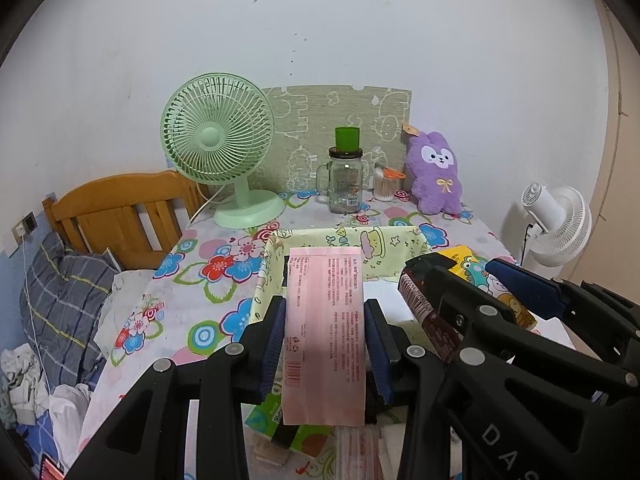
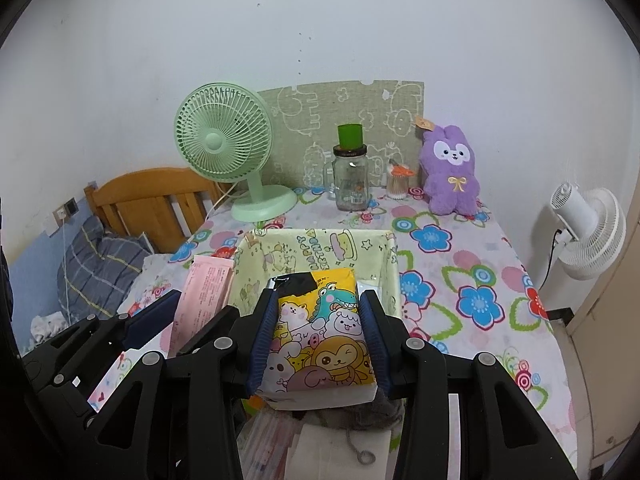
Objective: Organize soft objects
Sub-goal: 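Lift the pink packet with the left tool while the right tool carries the card pack over the box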
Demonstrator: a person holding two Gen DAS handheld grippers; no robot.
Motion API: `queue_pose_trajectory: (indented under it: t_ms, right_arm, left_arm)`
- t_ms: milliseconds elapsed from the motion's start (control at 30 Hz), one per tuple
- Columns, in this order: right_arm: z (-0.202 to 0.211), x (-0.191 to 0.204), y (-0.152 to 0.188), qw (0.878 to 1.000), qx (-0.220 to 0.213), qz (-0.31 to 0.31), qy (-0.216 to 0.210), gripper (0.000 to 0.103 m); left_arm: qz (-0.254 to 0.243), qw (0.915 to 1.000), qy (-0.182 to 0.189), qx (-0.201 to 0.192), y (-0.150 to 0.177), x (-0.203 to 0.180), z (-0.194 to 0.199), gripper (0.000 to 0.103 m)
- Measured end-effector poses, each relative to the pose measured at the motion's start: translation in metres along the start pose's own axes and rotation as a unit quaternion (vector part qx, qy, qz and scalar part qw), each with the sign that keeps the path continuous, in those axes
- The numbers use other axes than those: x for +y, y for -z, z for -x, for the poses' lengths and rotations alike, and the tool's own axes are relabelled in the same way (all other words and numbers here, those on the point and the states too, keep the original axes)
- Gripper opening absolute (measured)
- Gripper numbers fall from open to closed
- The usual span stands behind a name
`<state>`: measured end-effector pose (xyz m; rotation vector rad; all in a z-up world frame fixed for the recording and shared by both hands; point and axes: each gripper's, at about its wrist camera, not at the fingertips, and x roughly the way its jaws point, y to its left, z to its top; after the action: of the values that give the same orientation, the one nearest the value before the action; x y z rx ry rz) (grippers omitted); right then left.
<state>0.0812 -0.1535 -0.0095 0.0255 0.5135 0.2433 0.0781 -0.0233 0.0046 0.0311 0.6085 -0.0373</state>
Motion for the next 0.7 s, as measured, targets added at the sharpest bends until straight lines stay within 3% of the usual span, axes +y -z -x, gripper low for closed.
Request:
queue_pose_trajectory:
  t_ms: [700]
  right_arm:
    - [-0.052, -0.006, -0.027, 1.000, 0.005, -0.008, 0.002, 0.047]
  left_arm:
    - [0.008, 0.9999, -0.006, 0.008, -0.025, 0.008, -0.050, 0.039]
